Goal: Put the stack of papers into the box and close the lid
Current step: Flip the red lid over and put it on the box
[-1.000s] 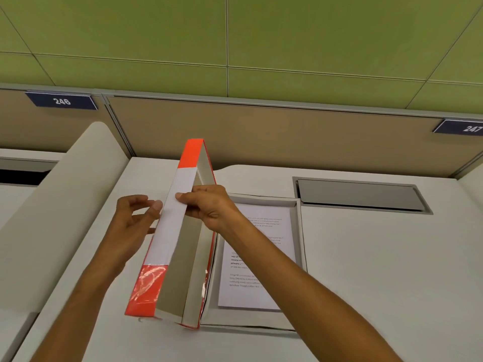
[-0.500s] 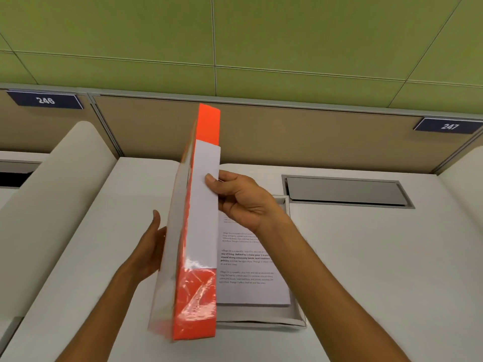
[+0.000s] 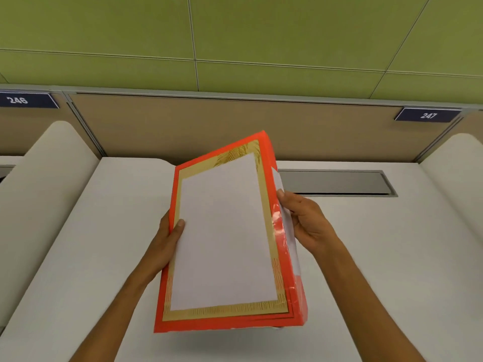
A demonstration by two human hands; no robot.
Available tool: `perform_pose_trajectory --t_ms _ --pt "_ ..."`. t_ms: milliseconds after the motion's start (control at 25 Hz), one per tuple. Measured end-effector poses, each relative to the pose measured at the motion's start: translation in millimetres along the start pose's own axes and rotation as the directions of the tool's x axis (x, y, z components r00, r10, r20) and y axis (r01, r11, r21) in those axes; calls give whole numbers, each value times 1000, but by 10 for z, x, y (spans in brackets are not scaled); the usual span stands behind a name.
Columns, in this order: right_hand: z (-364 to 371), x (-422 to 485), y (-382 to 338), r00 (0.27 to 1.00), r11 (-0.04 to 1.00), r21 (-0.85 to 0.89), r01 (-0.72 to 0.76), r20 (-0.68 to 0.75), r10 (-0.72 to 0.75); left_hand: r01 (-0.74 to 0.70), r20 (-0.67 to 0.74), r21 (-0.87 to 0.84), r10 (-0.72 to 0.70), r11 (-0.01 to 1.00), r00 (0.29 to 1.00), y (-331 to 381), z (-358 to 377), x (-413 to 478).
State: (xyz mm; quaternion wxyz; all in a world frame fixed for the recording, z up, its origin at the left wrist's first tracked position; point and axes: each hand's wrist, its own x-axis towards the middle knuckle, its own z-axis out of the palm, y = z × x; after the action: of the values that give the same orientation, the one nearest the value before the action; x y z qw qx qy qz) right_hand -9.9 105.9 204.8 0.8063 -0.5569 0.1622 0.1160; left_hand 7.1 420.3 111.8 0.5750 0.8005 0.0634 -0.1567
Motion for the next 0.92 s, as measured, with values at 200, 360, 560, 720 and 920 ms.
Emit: perform_pose_trajectory --t_ms 200,360,560,720,920 --pt "-486 135 533 978 981 -184 63 -182 -97 -16 -16 166 19 986 1000 -136 285 86" --pt "-610 274 977 933 953 -300 34 -332 -137 0 1 286 -1 958 1000 -363 405 208" --pt "-646 492 1239 920 921 -388 1 -362 -154 39 -87 443 -1 896 996 -367 492 319" --pt "-656 638 1288 925 907 -418 -47 -362 -118 67 -97 480 -23 875 995 -378 463 433" --pt "-710 741 1393 910 888 -447 -107 -404 -94 78 -83 486 -43 871 996 -474 502 501"
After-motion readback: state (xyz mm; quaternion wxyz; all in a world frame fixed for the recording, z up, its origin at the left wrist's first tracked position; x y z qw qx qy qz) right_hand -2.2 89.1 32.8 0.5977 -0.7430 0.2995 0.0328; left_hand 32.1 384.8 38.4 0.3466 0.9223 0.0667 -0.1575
